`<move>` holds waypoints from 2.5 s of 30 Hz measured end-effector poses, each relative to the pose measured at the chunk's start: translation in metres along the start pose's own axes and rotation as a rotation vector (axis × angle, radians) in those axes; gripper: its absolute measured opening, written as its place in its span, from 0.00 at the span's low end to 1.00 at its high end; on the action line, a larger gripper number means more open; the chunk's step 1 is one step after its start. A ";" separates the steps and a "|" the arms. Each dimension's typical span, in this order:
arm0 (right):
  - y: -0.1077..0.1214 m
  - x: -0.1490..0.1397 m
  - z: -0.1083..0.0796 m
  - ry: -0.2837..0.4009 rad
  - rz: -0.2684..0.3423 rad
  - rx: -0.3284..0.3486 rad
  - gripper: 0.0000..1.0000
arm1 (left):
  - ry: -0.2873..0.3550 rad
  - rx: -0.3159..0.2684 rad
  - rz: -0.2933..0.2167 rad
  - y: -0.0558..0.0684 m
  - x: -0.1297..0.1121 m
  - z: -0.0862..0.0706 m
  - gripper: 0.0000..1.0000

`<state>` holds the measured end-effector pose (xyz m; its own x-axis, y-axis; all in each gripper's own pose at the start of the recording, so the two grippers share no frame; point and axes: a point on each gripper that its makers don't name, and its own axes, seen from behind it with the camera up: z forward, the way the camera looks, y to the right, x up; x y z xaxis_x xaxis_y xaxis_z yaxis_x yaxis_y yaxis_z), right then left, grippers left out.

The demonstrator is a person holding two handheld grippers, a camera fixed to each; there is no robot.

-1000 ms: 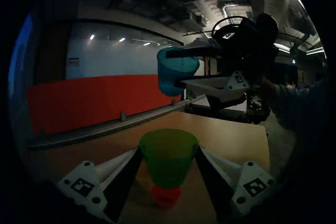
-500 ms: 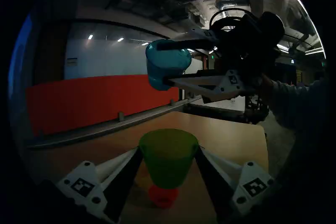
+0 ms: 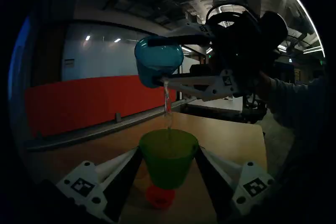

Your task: Pour water

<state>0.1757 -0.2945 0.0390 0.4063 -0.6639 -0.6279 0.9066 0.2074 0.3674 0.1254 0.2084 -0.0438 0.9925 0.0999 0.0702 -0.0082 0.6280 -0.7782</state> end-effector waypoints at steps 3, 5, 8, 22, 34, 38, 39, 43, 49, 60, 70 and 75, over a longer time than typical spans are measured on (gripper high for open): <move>0.001 0.000 0.001 -0.001 -0.016 -0.004 0.91 | 0.000 -0.001 0.001 0.000 0.000 0.000 0.87; 0.003 0.000 0.001 0.000 -0.027 -0.009 0.91 | -0.001 -0.002 0.001 -0.001 -0.001 0.000 0.87; 0.005 0.000 0.001 0.000 -0.045 -0.016 0.91 | -0.001 -0.002 0.001 -0.001 -0.001 0.001 0.87; 0.014 0.000 0.004 -0.004 -0.124 -0.032 0.91 | 0.001 0.003 0.004 -0.002 0.000 0.001 0.87; 0.020 0.008 0.003 0.006 -0.170 -0.052 0.91 | 0.004 0.008 0.004 -0.003 0.002 -0.001 0.87; 0.021 0.009 0.005 0.007 -0.187 -0.056 0.91 | 0.006 0.007 0.005 -0.002 0.002 -0.002 0.87; 0.021 0.009 0.005 0.007 -0.192 -0.057 0.91 | 0.006 0.007 0.005 -0.001 0.002 -0.002 0.87; 0.023 0.012 0.005 0.009 -0.211 -0.065 0.91 | 0.006 0.008 0.007 -0.001 0.002 -0.001 0.87; 0.025 0.012 0.006 0.010 -0.230 -0.070 0.91 | 0.007 0.006 0.004 -0.001 0.002 -0.001 0.87; 0.023 0.017 0.009 0.012 -0.283 -0.074 0.91 | 0.006 0.008 0.003 -0.003 0.000 0.000 0.87; 0.026 0.022 0.011 0.010 -0.329 -0.082 0.91 | 0.005 0.015 0.001 -0.007 0.000 -0.001 0.87; 0.027 0.025 0.011 0.010 -0.359 -0.087 0.91 | 0.007 0.016 0.002 -0.007 0.001 0.000 0.87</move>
<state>0.2094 -0.3134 0.0406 0.0611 -0.6987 -0.7128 0.9978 0.0233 0.0627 0.1268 0.2037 -0.0381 0.9933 0.0957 0.0648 -0.0116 0.6398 -0.7684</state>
